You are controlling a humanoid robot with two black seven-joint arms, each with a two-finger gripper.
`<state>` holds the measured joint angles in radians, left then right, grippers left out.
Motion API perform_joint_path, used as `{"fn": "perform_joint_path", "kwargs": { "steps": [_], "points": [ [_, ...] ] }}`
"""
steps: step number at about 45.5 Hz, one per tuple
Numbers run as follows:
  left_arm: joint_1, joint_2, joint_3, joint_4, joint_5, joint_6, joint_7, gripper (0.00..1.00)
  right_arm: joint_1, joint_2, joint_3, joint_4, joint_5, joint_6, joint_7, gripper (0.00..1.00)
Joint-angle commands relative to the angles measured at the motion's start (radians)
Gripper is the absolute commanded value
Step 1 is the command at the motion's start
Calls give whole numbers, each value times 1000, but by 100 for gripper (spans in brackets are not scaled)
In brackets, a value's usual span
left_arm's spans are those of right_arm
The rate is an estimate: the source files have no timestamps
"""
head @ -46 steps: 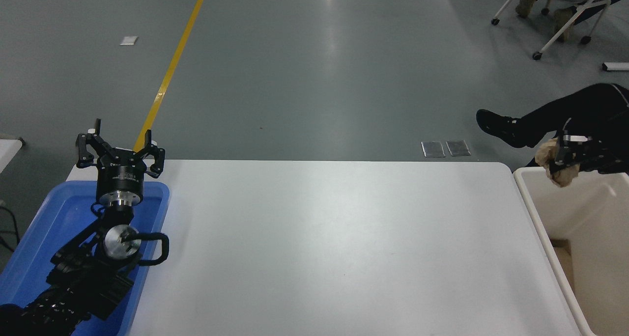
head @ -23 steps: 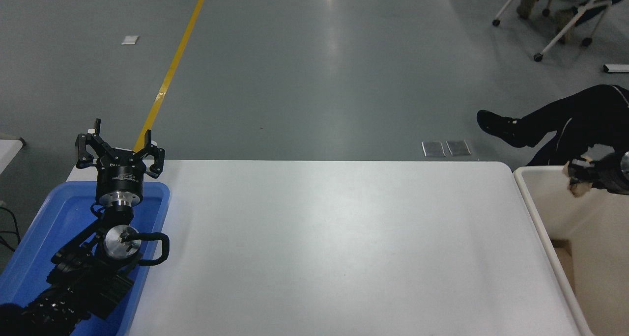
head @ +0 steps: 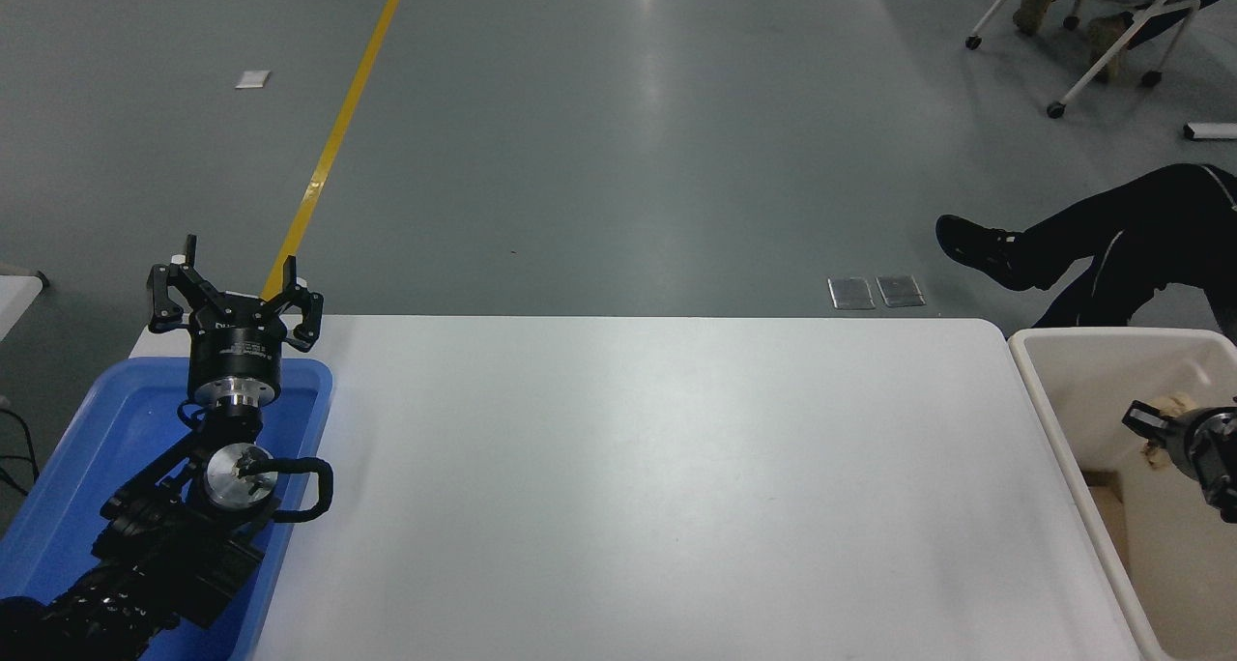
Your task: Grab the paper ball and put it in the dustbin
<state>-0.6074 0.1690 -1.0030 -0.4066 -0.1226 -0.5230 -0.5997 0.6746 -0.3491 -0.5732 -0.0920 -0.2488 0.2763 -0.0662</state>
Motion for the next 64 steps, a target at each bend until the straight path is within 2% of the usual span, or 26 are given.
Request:
{"fn": "perform_joint_path", "kwargs": {
  "steps": [1,2,3,24,30,37,45,56,64],
  "points": [
    [0,0,0,0,0,1,-2,99,-38,16,49,-6,23,-60,-26,88],
    [0,0,0,0,0,1,-2,99,-37,16,53,-6,23,-71,-24,99],
    [0,0,0,0,0,1,0,99,-38,16,56,-6,23,-75,-24,100],
    [0,0,0,0,0,1,0,99,14,29,49,-5,36,-69,-10,100],
    [0,0,0,0,0,1,0,99,95,12,36,69,31,-62,-10,100],
    [0,0,0,0,0,1,-2,99,238,-91,29,277,23,-62,-10,100],
    [0,0,0,0,0,1,0,99,419,-128,-115,500,32,-62,-10,100],
    [0,0,1,-1,1,-2,0,99,769,-205,-408,989,32,-55,-7,100],
    [0,0,1,-1,3,-2,0,99,1032,-272,-462,1310,31,-20,9,100]
  ]
}}
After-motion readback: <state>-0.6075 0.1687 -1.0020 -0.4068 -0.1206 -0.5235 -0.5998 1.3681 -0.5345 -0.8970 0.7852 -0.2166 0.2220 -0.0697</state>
